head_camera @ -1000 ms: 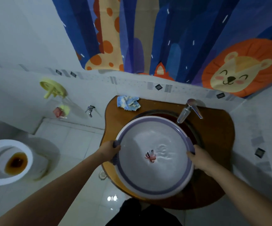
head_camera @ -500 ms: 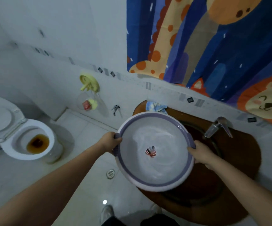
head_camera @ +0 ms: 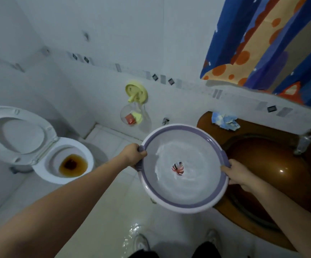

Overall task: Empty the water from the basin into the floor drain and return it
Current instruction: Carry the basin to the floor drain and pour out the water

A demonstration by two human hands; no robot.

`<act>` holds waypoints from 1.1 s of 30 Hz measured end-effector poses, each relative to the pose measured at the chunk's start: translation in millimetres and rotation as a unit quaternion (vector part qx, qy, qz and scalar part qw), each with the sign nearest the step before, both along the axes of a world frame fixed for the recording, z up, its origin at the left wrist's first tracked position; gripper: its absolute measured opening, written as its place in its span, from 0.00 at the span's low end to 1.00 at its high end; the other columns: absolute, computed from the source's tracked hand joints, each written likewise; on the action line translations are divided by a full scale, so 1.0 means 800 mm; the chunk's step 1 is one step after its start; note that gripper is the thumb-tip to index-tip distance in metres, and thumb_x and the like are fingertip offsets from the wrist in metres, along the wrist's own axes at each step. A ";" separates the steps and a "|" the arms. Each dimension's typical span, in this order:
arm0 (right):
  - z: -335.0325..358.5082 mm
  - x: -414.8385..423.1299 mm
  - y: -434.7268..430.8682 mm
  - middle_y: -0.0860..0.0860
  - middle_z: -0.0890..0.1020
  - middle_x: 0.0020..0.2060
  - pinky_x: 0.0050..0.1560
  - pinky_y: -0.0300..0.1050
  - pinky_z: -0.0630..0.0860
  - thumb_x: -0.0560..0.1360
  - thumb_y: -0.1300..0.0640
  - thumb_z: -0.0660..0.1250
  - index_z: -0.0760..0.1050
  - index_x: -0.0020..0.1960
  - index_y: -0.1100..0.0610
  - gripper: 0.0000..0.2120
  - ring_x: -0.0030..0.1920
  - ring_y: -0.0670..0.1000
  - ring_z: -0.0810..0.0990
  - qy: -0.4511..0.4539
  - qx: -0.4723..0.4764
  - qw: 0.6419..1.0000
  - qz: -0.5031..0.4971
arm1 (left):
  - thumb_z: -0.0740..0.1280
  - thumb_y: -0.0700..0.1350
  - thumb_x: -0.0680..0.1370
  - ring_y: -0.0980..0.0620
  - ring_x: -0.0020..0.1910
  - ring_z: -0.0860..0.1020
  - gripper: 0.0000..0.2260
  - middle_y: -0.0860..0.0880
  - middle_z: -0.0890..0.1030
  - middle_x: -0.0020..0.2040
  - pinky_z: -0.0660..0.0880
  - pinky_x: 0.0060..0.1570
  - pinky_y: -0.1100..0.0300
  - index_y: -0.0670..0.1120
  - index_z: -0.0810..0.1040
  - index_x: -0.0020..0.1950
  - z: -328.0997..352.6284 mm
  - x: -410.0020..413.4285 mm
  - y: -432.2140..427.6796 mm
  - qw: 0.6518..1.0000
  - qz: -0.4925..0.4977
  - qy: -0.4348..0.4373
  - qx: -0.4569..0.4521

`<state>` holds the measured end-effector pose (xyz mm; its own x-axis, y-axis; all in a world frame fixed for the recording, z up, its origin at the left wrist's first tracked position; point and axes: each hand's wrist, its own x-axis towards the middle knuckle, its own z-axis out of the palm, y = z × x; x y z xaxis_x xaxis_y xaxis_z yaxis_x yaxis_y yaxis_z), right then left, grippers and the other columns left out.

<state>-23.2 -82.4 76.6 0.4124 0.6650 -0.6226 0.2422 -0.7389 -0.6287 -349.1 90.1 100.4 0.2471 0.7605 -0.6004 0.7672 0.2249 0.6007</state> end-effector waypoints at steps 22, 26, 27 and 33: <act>-0.215 -0.202 0.167 0.62 0.77 0.61 0.56 0.52 0.74 0.79 0.56 0.62 0.68 0.68 0.64 0.20 0.60 0.60 0.76 -0.036 -0.056 0.993 0.102 | 0.67 0.45 0.76 0.41 0.31 0.84 0.09 0.41 0.83 0.37 0.81 0.26 0.56 0.40 0.77 0.52 -0.221 -0.236 0.064 0.988 0.145 0.027 -0.053; -0.284 -0.199 0.203 0.62 0.76 0.63 0.58 0.51 0.73 0.79 0.55 0.62 0.66 0.70 0.64 0.22 0.62 0.62 0.75 -0.052 -0.048 0.993 0.100 | 0.67 0.46 0.76 0.43 0.31 0.84 0.09 0.41 0.83 0.37 0.82 0.31 0.55 0.42 0.77 0.51 -0.293 -0.231 0.077 0.985 0.163 0.033 -0.042; -0.306 -0.197 0.210 0.62 0.76 0.63 0.56 0.49 0.72 0.79 0.55 0.61 0.67 0.69 0.64 0.22 0.62 0.62 0.75 -0.057 -0.042 0.992 0.099 | 0.67 0.46 0.76 0.43 0.30 0.84 0.08 0.41 0.83 0.37 0.82 0.30 0.55 0.42 0.77 0.51 -0.314 -0.228 0.080 0.985 0.169 0.032 -0.034; -0.460 -0.185 0.242 0.61 0.77 0.61 0.50 0.45 0.70 0.79 0.53 0.60 0.69 0.67 0.62 0.19 0.57 0.59 0.76 -0.053 -0.032 0.995 0.072 | 0.68 0.43 0.76 0.48 0.22 0.81 0.08 0.41 0.81 0.34 0.76 0.20 0.62 0.39 0.76 0.51 -0.459 -0.207 0.095 0.978 0.207 0.018 -0.024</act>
